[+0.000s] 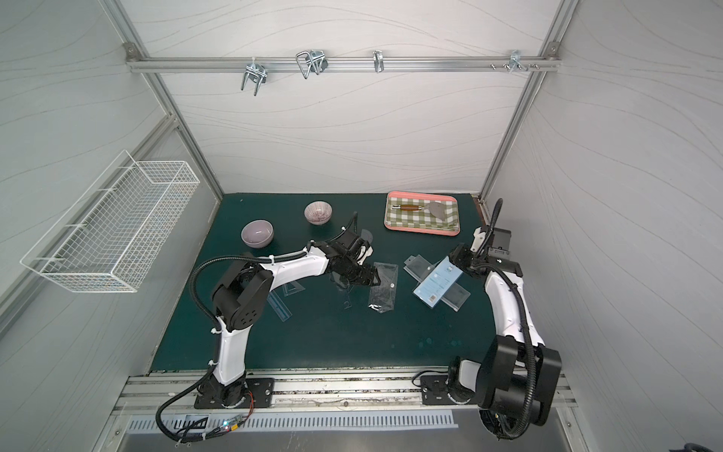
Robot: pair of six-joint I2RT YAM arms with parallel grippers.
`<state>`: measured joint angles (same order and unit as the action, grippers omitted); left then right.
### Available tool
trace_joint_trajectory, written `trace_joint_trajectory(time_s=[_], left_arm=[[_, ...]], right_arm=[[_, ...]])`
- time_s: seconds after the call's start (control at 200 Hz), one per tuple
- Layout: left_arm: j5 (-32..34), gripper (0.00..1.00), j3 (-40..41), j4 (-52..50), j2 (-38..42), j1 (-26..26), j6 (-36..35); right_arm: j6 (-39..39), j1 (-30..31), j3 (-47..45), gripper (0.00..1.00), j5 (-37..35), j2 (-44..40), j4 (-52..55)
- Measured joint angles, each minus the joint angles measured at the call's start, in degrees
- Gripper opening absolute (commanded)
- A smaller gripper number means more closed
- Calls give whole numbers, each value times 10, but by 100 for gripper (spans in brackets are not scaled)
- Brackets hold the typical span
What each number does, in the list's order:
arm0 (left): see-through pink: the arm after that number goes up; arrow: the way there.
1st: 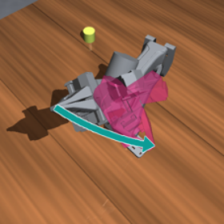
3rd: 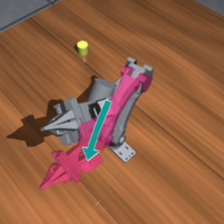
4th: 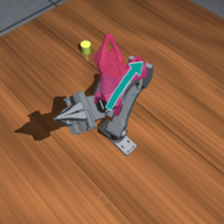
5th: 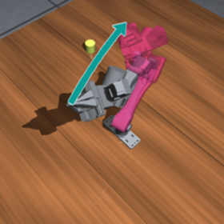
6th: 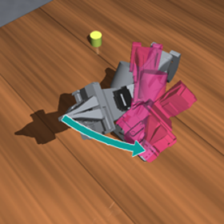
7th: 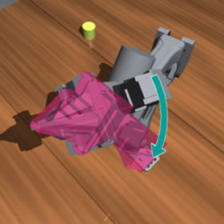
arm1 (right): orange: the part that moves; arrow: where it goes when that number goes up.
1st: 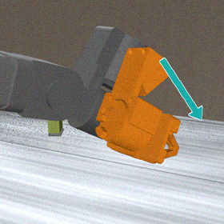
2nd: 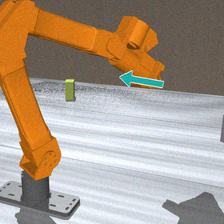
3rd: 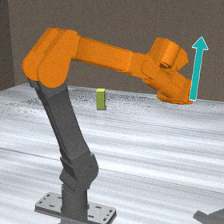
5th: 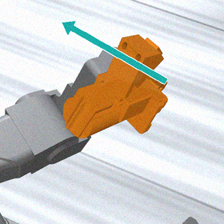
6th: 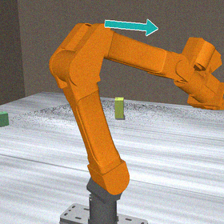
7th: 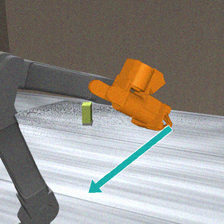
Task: Open the ruler set and take out the ruler
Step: Pick up the ruler set bag from the center of the board.
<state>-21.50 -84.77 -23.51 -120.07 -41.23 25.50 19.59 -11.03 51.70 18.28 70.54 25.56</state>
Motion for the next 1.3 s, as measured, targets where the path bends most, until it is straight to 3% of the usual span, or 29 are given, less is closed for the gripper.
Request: trace_joint_trajectory(time_s=[0.145,0.285,0.48,0.655,0.91,1.11,1.3], left_arm=[[3,71,-56,-6,-43,0,1],[-2,51,-92,-6,-72,-1,5],[-7,36,-98,-5,-80,-1,12],[-15,19,-95,-4,-83,-1,18],[-23,14,-85,3,-84,-1,26],[-31,12,-75,22,-83,0,28],[-47,12,-61,45,-81,4,33]], right_arm=[[-2,34,0,49,9,0,0],[-7,83,-1,48,13,2,-1],[-7,127,-9,48,17,34,-14],[-7,184,-15,40,11,76,-17],[1,265,-30,19,-10,154,-33],[4,288,-30,17,-46,228,-33],[5,296,-28,17,-62,232,-37]])
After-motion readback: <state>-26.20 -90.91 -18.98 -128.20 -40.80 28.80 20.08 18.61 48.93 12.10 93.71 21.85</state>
